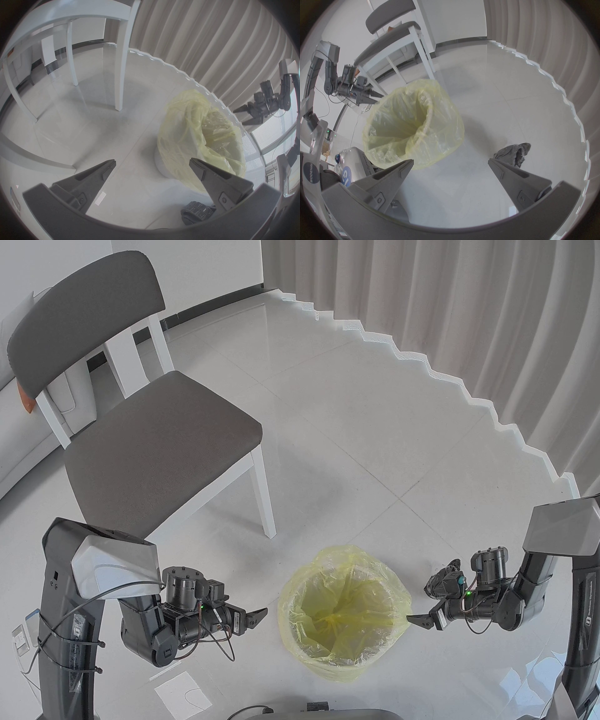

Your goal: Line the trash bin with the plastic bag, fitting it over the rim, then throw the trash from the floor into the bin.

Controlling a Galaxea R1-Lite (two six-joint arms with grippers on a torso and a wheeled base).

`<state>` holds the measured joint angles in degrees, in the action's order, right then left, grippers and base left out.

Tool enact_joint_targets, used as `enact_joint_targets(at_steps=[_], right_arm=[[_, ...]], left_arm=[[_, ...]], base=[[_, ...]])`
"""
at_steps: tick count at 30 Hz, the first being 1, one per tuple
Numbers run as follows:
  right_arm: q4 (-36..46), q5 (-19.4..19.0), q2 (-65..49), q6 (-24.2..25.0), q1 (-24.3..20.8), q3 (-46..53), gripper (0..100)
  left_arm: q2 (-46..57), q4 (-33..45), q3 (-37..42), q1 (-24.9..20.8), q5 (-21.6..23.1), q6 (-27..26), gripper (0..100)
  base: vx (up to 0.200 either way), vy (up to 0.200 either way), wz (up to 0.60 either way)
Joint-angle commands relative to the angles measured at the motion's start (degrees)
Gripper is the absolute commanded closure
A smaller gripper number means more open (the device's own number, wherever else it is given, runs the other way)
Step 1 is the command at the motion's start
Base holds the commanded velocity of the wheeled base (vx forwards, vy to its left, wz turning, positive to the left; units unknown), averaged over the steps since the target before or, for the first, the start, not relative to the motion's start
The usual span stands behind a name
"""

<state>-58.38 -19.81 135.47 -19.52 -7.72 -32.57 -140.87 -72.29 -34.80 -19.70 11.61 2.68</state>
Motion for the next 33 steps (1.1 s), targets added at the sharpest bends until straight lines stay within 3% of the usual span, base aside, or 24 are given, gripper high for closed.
enact_joint_targets(at_steps=[1, 14, 18, 26, 33], right_arm=[[2.75, 0.03, 5.24, -0.08, -0.9, -6.36, 0], [25.07, 0.12, 7.61, -0.17, -1.42, -25.87, 0], [25.33, 0.12, 6.21, -0.79, -0.63, -23.94, 0], [26.74, 0.03, -6.63, -5.36, 5.17, -17.35, 0], [27.62, 0.03, -11.64, -3.86, 4.29, -19.9, 0]], left_arm=[[0.43, -0.48, 0.26, 0.54, 0.0, 0.04, 0], [1.04, -0.48, 0.44, 0.8, -0.27, 0.13, 0], [1.48, -0.48, 0.44, 0.8, -0.27, 0.13, 0], [2.36, -2.59, 1.76, 1.24, -0.18, 0.31, 0], [3.15, -6.2, 5.01, 1.24, -0.18, 0.31, 0]], base=[[0.0, 0.0, 0.0], [0.0, 0.0, 0.0], [0.0, 0.0, 0.0], [0.0, 0.0, 0.0], [0.0, 0.0, 0.0]])
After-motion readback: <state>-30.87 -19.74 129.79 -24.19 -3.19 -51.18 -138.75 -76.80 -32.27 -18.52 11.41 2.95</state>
